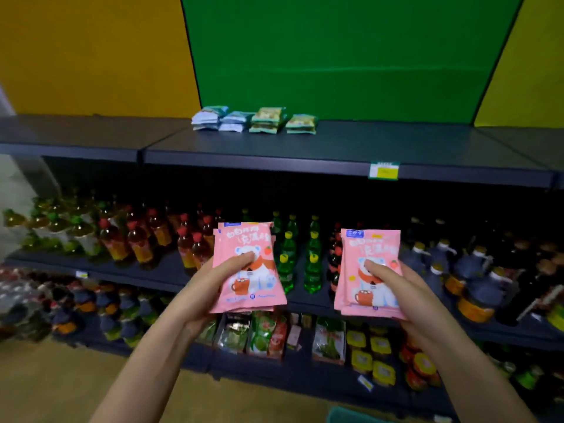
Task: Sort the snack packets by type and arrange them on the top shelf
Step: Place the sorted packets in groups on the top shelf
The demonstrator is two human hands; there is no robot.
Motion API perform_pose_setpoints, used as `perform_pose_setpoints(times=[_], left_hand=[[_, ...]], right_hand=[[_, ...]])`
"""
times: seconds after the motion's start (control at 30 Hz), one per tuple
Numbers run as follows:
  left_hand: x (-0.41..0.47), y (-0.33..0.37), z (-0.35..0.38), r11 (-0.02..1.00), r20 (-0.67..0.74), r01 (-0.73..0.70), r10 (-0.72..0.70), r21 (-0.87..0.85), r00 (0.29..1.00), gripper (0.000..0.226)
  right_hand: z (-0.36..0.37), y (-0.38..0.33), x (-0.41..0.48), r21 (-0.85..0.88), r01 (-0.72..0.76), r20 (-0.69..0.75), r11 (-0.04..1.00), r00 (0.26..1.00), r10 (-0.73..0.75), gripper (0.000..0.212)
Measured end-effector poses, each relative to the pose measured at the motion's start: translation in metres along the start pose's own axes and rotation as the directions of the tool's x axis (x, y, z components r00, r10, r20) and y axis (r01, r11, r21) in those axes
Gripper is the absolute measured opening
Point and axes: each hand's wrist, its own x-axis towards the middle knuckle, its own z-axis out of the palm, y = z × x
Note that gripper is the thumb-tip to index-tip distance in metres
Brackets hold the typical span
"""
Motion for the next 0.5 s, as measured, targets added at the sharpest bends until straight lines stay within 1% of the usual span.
perform_pose_setpoints(times=[0.1, 0.13, 0.17, 0.2, 0.23, 0.3, 0.4, 0.5], left_hand=[[0.028, 0.036, -0.018, 1.0, 0.042, -0.028, 0.028, 0.007, 0.999, 0.048], [0.037, 0.047, -0.02, 1.0, 0.055, -0.022, 0.023, -0.014, 0.998, 0.044], [0.047, 0.058, -0.021, 0.999, 0.07, -0.016, 0.018, -0.035, 0.997, 0.034], [0.057, 0.068, -0.02, 0.999, 0.082, -0.019, 0.022, -0.039, 0.996, 0.023], [0.066, 0.078, -0.018, 0.999, 0.097, -0.022, 0.024, -0.025, 0.995, 0.017], [0.085, 0.096, -0.012, 0.999, 0.141, -0.035, 0.034, 0.004, 0.989, 0.021], [0.12, 0.119, 0.001, 0.998, 0.205, -0.034, 0.044, -0.055, 0.978, 0.018], [0.158, 0.139, 0.015, 1.0, 0.23, -0.01, 0.013, -0.013, 0.973, 0.017]], right_hand=[[0.025, -0.026, 0.018, 0.037, 0.057, -0.026, 0.998, 0.998, -0.056, 0.018], [0.029, -0.036, 0.024, 0.053, 0.071, -0.042, 0.996, 0.997, -0.069, 0.015], [0.033, -0.047, 0.031, 0.061, 0.091, -0.051, 0.994, 0.995, -0.087, 0.013], [0.036, -0.058, 0.037, 0.058, 0.107, -0.054, 0.993, 0.993, -0.104, 0.012], [0.037, -0.067, 0.046, 0.05, 0.123, -0.053, 0.991, 0.991, -0.12, 0.011], [0.037, -0.085, 0.062, 0.05, 0.13, -0.063, 0.99, 0.99, -0.127, 0.009], [0.036, -0.112, 0.09, 0.047, 0.113, -0.088, 0.992, 0.99, -0.109, 0.014], [0.034, -0.134, 0.124, 0.021, 0.115, -0.105, 0.993, 0.988, -0.112, 0.015]])
